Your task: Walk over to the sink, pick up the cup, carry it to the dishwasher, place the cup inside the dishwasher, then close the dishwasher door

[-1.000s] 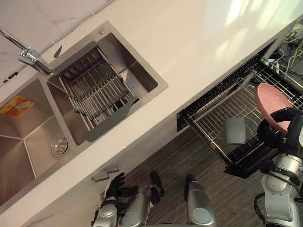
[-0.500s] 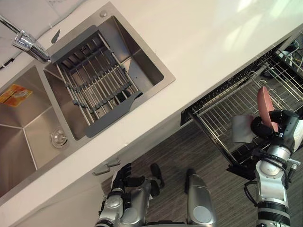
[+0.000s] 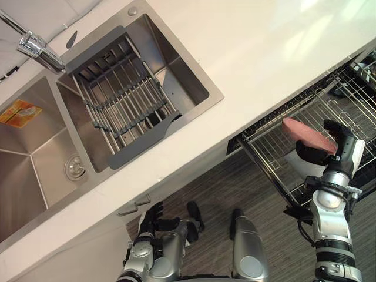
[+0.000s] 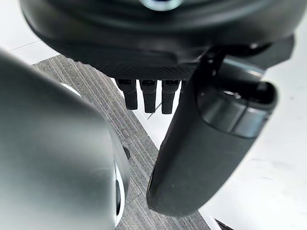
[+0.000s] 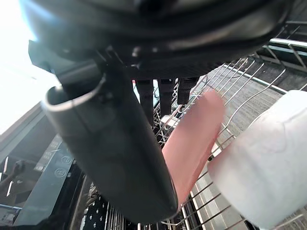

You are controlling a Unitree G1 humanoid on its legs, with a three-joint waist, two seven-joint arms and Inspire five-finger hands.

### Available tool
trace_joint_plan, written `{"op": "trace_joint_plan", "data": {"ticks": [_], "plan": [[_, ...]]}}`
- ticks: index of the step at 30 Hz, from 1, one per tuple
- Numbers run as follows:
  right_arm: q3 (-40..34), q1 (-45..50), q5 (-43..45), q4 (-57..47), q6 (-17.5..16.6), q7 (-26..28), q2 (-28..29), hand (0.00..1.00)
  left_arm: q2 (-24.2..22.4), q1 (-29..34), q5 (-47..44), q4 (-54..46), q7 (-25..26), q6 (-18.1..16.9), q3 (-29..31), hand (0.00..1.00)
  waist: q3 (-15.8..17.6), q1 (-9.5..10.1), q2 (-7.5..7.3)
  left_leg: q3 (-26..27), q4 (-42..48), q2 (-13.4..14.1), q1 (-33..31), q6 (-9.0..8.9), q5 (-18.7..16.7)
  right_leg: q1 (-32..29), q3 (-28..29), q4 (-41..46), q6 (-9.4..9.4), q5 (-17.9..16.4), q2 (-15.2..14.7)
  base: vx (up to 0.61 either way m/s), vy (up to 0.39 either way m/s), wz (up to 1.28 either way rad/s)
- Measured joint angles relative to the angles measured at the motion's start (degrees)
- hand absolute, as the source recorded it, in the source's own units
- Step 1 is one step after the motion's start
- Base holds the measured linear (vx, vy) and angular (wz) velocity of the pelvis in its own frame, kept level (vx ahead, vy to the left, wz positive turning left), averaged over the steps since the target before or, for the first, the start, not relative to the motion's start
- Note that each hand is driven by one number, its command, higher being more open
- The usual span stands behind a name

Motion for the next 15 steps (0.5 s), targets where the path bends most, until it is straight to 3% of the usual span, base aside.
{"op": "trace_joint_plan", "data": {"ticks": [9, 15], "plan": [[-0.85, 11.88, -3.49, -9.91, -0.62, 0.07, 5.25, 0.9, -0.39, -0.06, 0.16, -0.03, 0.01, 0.5, 1.36, 0.9, -0.1, -0.02, -1.11, -1.14, -2.05, -0.04, 3.14, -0.07, -0.02, 4.9, -1.51, -4.19, 0.61, 0.89, 0.54, 0.02, -0.001, 0.04], [-4.67, 17.7, -4.96, -12.72, -0.86, 0.08, 10.19, 0.9, -0.46, -0.04, 0.34, 0.21, 0.07, 0.96, 2.53, 0.9, -1.46, -0.04, -3.64, -1.8, -2.96, -0.22, 4.93, -0.1, -0.05, 7.79, -2.39, -7.1, 1.02, 1.57, 0.8, 0.03, 0.016, 0.04]]}}
